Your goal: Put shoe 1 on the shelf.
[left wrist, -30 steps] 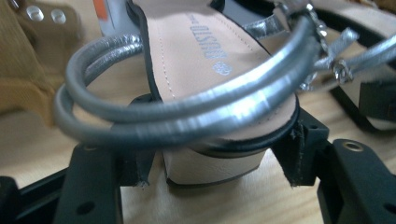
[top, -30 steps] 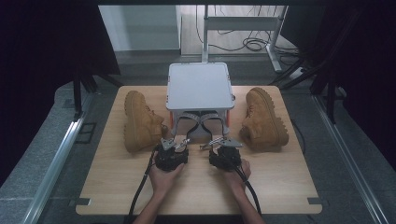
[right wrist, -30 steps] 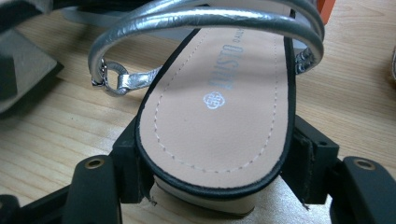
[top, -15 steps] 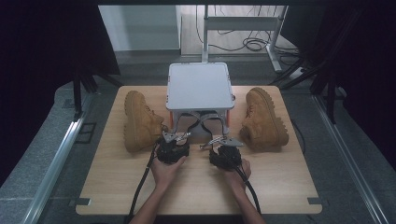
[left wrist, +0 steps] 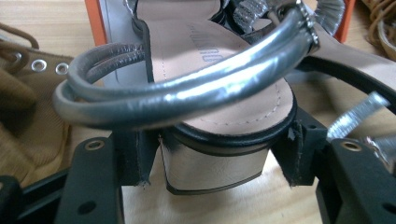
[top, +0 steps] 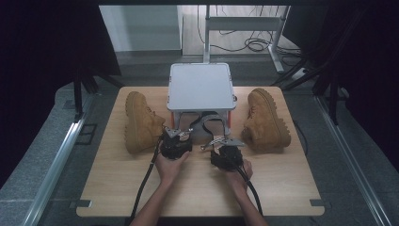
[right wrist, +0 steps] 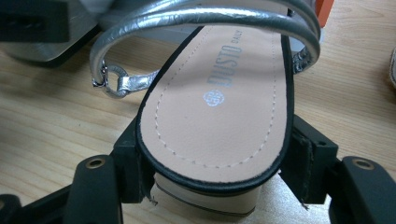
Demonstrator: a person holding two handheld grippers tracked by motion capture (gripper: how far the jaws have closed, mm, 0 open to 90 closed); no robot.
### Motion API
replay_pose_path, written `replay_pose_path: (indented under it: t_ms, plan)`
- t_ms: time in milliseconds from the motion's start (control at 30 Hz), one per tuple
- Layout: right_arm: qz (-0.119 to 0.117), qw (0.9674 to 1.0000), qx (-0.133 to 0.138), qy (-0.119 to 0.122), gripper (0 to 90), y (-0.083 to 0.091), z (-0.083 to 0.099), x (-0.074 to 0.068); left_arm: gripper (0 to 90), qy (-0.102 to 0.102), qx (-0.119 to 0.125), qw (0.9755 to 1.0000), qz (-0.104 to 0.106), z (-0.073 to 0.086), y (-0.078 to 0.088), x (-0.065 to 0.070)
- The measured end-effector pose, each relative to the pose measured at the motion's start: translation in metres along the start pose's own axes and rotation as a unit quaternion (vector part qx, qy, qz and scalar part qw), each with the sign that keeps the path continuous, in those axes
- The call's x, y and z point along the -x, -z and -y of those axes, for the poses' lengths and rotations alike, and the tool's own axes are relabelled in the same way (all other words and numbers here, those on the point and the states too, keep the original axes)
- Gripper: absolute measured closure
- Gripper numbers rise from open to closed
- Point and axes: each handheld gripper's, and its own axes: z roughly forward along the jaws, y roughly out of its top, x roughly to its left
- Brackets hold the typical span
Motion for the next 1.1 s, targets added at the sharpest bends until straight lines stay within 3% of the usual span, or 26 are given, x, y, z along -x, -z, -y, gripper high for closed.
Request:
replay_pose_path:
  t_ms: [400, 1100]
  plan:
    - [-0.005, 1.0000, 0.001, 0.005, 35.8, 0.001, 0.000, -0.002, 37.9, 0.003, 0.012, 0.9995, -0.028, -0.017, -0.023, 0.005]
    - [0.004, 1.0000, 0.007, -0.002, 39.9, 0.002, 0.001, 0.003, 37.9, 0.025, 0.027, 0.9983, -0.046, -0.036, -0.052, 0.003]
